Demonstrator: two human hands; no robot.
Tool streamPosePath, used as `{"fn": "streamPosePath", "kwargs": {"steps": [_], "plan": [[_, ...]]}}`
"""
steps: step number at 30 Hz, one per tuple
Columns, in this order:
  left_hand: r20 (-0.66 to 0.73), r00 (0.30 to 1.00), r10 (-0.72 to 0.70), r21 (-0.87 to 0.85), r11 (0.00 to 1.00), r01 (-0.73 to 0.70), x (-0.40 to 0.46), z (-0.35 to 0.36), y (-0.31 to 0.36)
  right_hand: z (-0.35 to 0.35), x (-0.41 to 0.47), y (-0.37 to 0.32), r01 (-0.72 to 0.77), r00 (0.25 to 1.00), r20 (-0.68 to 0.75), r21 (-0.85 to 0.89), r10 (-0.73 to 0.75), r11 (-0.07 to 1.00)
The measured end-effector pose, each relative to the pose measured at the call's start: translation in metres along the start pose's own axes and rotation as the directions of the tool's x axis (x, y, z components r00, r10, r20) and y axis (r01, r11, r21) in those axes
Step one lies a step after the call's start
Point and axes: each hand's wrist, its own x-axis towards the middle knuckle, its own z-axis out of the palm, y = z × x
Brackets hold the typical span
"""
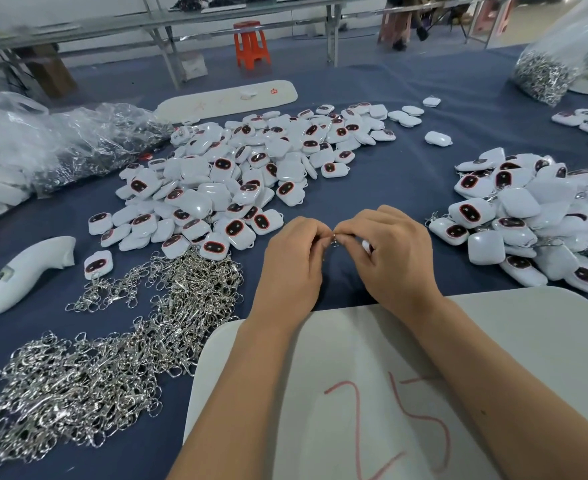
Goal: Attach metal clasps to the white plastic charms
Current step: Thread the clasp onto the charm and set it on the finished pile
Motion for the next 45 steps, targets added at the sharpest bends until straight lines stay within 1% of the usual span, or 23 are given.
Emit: {"fn": "streamPosePath", "kwargs": {"steps": [3, 5, 8, 11, 15, 19, 23, 25, 28, 32, 35, 38, 42, 45], "plan": [[-0.008, 1.000, 0.030, 0.007, 1.000, -0.030, 0.0007, -0.0002, 0.0006, 0.0007, -0.0004, 0.0000, -0.021, 1.000, -0.004, 0.028, 0.021, 0.999], [-0.037, 0.998, 0.049, 0.000, 0.999, -0.049, 0.0004, 0.0003, 0.0013, 0.0012, -0.0004, -0.0008, -0.083, 0.996, 0.000, 0.142, 0.084, 0.986], [-0.069, 0.996, 0.061, -0.022, 0.998, -0.062, 0.0006, 0.0015, 0.0026, 0.0015, 0.0004, 0.0010, -0.209, 0.978, 0.075, 0.334, 0.195, 0.919], [-0.087, 0.994, 0.066, -0.053, 0.996, -0.071, 0.0008, 0.0022, 0.0023, 0.0013, 0.0008, 0.0032, -0.288, 0.957, 0.159, 0.434, 0.242, 0.854], [-0.102, 0.993, 0.057, -0.070, 0.995, -0.064, 0.0008, 0.0023, 0.0022, 0.0005, 0.0008, 0.0027, -0.308, 0.950, 0.196, 0.494, 0.242, 0.813], [-0.097, 0.993, 0.065, -0.065, 0.995, -0.072, 0.0013, 0.0046, 0.0036, 0.0003, 0.0019, 0.0065, -0.346, 0.938, 0.203, 0.523, 0.281, 0.779], [-0.067, 0.996, 0.054, -0.057, 0.997, -0.057, 0.0012, 0.0056, 0.0022, -0.0001, -0.0003, 0.0054, -0.319, 0.948, 0.159, 0.495, 0.277, 0.808], [-0.063, 0.996, 0.058, -0.033, 0.998, -0.060, 0.0014, 0.0055, 0.0004, -0.0004, -0.0006, 0.0034, -0.262, 0.965, 0.105, 0.418, 0.241, 0.870], [-0.061, 0.996, 0.059, -0.002, 0.998, -0.059, 0.0014, 0.0044, -0.0015, 0.0003, -0.0004, 0.0005, -0.136, 0.991, 0.038, 0.253, 0.131, 0.958], [-0.045, 0.998, 0.049, 0.006, 0.999, -0.048, 0.0011, 0.0026, -0.0035, 0.0005, -0.0007, 0.0024, -0.068, 0.997, 0.049, 0.127, 0.062, 0.990], [-0.021, 0.997, 0.069, 0.015, 0.997, -0.069, 0.0003, 0.0003, -0.0033, 0.0001, -0.0004, 0.0043, -0.048, 0.997, 0.060, 0.098, 0.043, 0.994], [-0.015, 0.997, 0.078, 0.032, 0.997, -0.077, 0.0003, -0.0010, -0.0016, 0.0000, 0.0000, 0.0064, -0.043, 0.996, 0.081, 0.110, 0.034, 0.993], [-0.010, 0.999, 0.043, 0.016, 0.999, -0.043, -0.0001, 0.0002, 0.0008, 0.0002, 0.0001, 0.0073, -0.044, 0.995, 0.092, 0.120, 0.033, 0.992], [-0.010, 1.000, 0.009, -0.004, 1.000, -0.009, -0.0021, 0.0013, 0.0025, -0.0007, 0.0011, 0.0081, -0.020, 0.998, 0.067, 0.101, 0.013, 0.995]]}}
